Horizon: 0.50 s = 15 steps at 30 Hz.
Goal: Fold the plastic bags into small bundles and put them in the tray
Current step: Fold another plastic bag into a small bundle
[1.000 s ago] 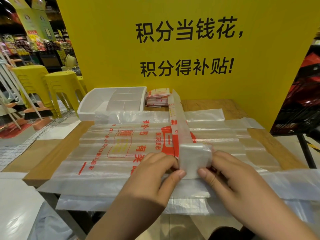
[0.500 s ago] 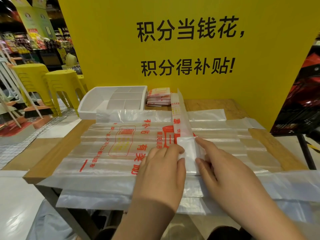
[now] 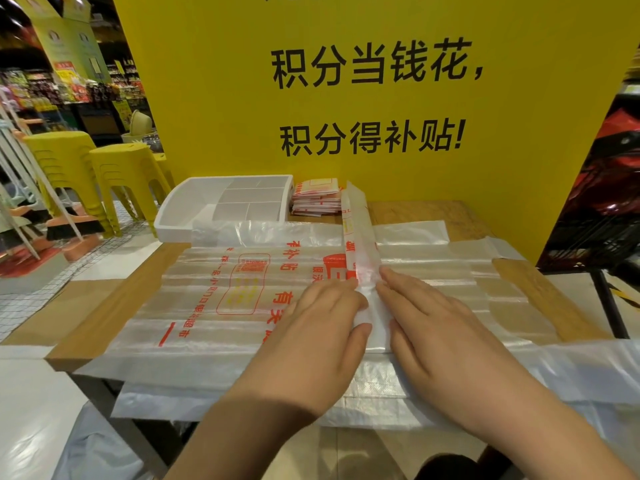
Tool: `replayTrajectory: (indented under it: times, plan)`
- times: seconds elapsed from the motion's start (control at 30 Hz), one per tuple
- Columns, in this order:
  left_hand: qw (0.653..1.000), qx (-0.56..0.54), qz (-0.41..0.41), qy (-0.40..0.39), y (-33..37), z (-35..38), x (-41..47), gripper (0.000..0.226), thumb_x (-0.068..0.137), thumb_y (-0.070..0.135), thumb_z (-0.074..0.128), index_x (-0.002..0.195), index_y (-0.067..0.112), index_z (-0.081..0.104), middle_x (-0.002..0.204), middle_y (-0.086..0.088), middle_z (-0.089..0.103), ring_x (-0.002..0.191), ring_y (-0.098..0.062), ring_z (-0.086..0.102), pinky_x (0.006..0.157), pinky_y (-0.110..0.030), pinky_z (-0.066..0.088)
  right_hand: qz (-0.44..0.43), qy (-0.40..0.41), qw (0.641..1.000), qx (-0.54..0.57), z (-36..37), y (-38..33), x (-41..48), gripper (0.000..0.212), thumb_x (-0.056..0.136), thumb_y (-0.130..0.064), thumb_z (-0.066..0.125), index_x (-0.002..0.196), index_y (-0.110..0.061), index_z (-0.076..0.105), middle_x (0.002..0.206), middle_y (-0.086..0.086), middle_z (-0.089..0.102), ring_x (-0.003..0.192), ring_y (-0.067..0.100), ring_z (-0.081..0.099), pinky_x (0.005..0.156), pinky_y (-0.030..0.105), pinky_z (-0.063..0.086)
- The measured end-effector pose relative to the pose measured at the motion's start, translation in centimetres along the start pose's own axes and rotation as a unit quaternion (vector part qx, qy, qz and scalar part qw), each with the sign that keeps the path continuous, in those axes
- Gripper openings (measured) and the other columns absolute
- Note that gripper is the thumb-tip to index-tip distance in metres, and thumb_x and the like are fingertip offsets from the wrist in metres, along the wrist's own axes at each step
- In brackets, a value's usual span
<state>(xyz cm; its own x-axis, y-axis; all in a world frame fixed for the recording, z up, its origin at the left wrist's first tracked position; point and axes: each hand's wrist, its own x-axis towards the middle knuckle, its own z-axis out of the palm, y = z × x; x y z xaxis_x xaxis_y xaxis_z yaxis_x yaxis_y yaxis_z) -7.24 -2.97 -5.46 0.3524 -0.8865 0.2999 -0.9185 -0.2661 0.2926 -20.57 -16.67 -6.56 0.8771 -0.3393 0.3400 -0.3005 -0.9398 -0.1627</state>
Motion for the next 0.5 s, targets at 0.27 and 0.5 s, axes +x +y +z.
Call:
replayTrajectory:
  times: [0.27,0.5]
  plan:
    - [0.994,0.003,-0.005,-0.107,-1.4,-0.7,0.7,0.055,0.100,0.060,0.033,0.151,0.042,0.024,0.159,0.025,0.017,0.146,0.004,0.004,0.115,-0.020,0.006,-0.025,-0.169,0.985,-0.004,-1.2,2.1,0.8,0.081,0.084,-0.077,-0.009,0.157,-0.041,-0.004,0.159,-0.029,-0.017,0.139,-0.015,-0.028,0.120,0.020,-0.009]
    - [0.994,0.000,-0.019,-0.104,-1.0,-0.9,0.5,0.049,0.105,0.049,0.032,0.152,0.042,0.024,0.161,0.023,0.013,0.146,0.003,0.004,0.119,-0.024,0.006,-0.004,-0.151,0.986,0.066,-1.6,1.8,1.3,0.081,0.086,-0.077,0.020,0.157,-0.039,0.016,0.162,-0.027,0.000,0.146,-0.011,-0.010,0.119,0.015,-0.002]
